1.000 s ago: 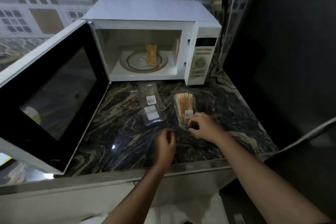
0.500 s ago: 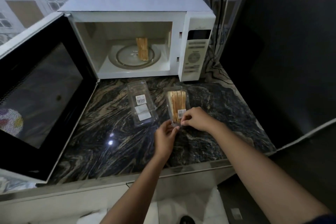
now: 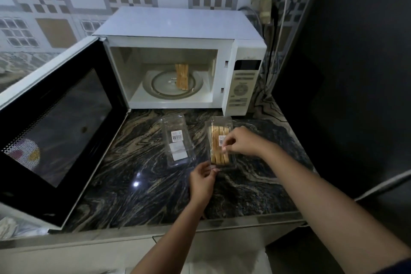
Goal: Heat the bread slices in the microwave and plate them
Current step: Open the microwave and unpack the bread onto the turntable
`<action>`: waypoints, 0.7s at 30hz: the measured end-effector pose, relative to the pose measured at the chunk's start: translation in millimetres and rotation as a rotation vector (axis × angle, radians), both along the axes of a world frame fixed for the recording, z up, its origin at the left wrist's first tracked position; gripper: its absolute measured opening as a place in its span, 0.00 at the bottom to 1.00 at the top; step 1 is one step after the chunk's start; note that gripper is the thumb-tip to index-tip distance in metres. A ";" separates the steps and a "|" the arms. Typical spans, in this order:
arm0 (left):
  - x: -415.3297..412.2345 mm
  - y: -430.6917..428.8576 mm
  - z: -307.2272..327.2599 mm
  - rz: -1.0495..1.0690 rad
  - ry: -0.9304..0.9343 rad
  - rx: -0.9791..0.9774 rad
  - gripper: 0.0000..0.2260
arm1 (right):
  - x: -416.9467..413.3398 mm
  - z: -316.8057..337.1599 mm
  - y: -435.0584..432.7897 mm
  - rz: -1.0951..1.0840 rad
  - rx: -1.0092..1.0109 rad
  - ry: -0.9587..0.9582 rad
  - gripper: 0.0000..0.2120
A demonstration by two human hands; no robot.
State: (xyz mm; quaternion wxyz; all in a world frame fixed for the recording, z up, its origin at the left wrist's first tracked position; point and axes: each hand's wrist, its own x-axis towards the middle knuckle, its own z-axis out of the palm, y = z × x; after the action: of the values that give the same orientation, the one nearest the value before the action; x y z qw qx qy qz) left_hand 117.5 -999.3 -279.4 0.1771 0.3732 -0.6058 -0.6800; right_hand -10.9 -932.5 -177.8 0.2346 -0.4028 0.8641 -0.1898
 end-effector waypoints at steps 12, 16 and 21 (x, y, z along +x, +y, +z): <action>-2.6 3.5 11.4 0.080 0.006 0.200 0.11 | 2.8 14.8 11.0 -0.091 -0.430 0.591 0.12; -8.0 0.5 9.3 0.110 -0.013 0.299 0.11 | 13.9 -1.2 10.5 -0.134 -0.413 0.540 0.06; -14.6 -1.0 5.5 0.136 -0.008 0.372 0.14 | 22.5 -23.0 -5.5 -0.397 -0.211 0.265 0.10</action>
State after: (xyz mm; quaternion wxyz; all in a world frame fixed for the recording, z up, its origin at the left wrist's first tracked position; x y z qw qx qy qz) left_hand 102.9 -1000.3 -273.9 0.1482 0.4421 -0.4437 -0.7653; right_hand 11.6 -938.0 -200.8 0.0343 -0.2690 0.9248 -0.2669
